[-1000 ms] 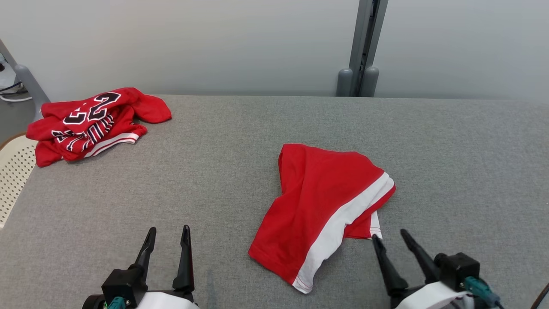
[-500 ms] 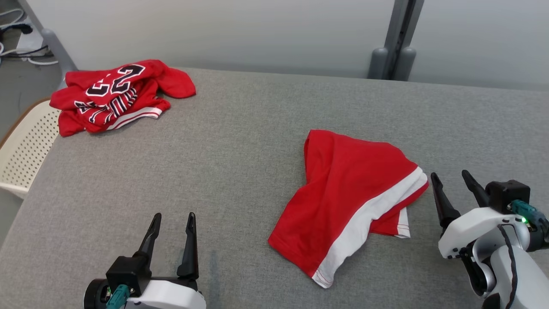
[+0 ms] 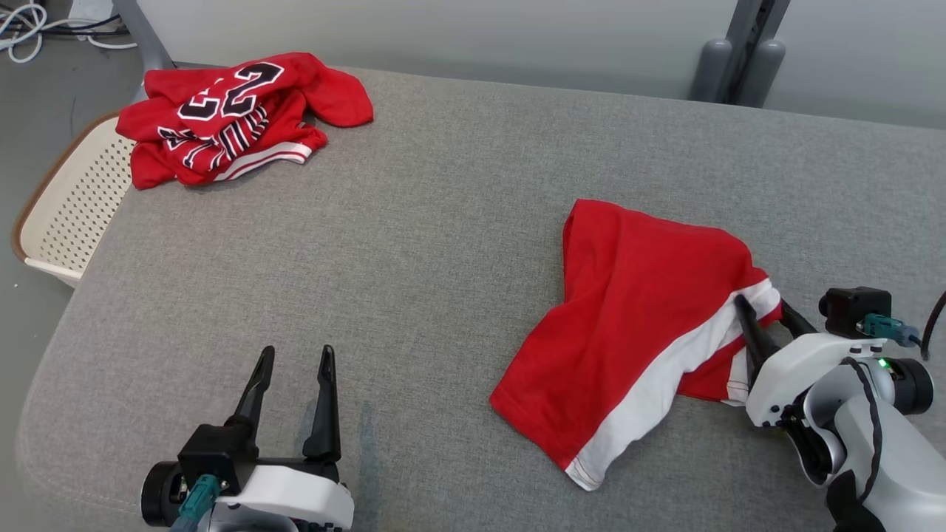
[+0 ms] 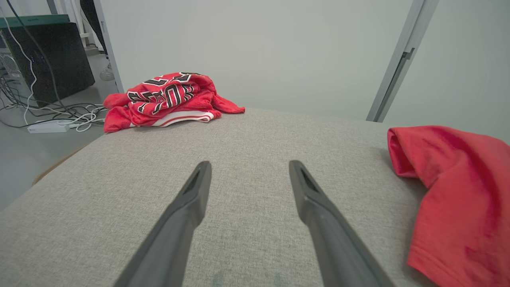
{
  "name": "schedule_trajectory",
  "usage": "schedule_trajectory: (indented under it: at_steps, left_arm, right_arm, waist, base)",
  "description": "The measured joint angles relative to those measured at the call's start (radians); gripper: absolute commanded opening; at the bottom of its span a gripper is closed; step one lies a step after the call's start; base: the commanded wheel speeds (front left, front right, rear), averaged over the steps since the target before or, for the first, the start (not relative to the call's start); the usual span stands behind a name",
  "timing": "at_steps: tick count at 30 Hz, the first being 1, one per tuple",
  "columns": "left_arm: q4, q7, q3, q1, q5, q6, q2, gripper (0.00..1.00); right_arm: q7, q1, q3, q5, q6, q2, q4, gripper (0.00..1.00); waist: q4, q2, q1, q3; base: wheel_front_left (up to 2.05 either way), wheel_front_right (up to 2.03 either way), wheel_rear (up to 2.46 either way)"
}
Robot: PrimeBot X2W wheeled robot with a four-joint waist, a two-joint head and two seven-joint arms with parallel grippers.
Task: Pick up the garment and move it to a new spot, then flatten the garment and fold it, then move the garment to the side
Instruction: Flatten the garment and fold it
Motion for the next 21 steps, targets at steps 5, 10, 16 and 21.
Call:
schedule_trajectory:
  at_steps: [5,10,16,21]
  left_arm:
    - [0.0,0.0,0.005,0.0,0.0,0.003,0.0,1.0]
    - [0.001,0.0,0.012,0.002,0.003,0.003,0.0,1.0]
    - [0.001,0.0,0.018,0.013,0.004,0.002,0.0,1.0]
    - [0.0,0.0,0.017,0.014,0.004,0.002,0.0,1.0]
  right_arm:
    - [-0.069,-0.026,0.033,0.04,0.001,-0.014,0.015,0.0]
    - [-0.107,-0.057,0.018,0.03,0.001,-0.025,0.009,0.0]
    - [-0.115,-0.029,-0.094,-0.081,0.001,-0.024,-0.068,0.0]
    - [-0.116,0.113,-0.308,-0.265,0.001,0.016,-0.145,0.0]
  waist:
    - [-0.021,0.0,0.0,-0.009]
    - [-0.06,0.0,0.0,-0.02]
    - [-0.121,0.0,0.0,-0.033]
    - [-0.168,0.0001,0.0,-0.04]
  base:
    - [0.0,0.0,0.0]
    - [0.0,0.0,0.0]
    - [0.0,0.0,0.0]
    - [0.0,0.0,0.0]
